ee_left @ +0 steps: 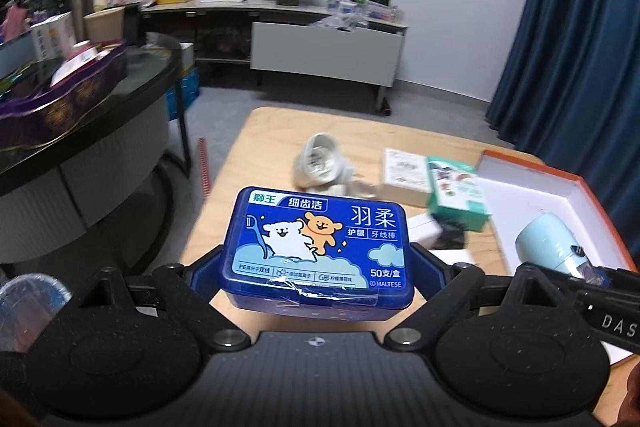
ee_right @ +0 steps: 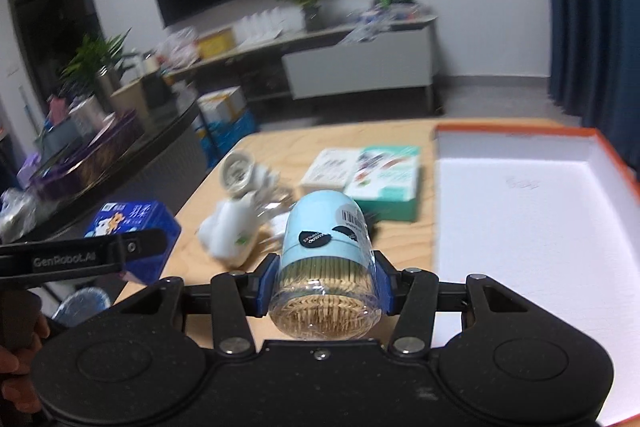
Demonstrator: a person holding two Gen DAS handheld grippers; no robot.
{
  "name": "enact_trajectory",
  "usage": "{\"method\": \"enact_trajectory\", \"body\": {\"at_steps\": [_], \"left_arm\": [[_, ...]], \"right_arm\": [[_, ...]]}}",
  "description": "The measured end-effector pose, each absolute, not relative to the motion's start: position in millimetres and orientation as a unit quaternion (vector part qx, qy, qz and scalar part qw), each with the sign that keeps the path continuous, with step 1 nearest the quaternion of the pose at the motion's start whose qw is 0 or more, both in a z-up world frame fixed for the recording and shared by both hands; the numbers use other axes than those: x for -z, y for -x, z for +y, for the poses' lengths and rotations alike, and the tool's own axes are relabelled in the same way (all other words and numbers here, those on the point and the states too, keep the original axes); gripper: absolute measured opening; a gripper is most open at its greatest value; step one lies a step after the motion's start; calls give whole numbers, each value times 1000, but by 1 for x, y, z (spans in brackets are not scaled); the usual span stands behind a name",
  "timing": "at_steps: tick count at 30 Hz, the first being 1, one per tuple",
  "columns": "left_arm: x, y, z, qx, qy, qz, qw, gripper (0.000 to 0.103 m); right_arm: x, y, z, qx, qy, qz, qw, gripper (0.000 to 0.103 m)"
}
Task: Organize rigid objects
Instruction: 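Carry the blue floss box into the white box, open the left tool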
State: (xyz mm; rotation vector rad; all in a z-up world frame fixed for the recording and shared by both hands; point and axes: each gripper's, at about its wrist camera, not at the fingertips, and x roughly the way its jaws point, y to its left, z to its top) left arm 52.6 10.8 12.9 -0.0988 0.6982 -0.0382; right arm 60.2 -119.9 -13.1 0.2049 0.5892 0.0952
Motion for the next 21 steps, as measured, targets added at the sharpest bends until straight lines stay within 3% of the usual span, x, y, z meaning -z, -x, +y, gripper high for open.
{"method": "enact_trajectory", "body": {"at_steps": [21], "left_arm": [[-24,-80,-73,125,24,342,931,94]], "right_arm": [[-18,-25,-208,57,-115,234,964,59]]}}
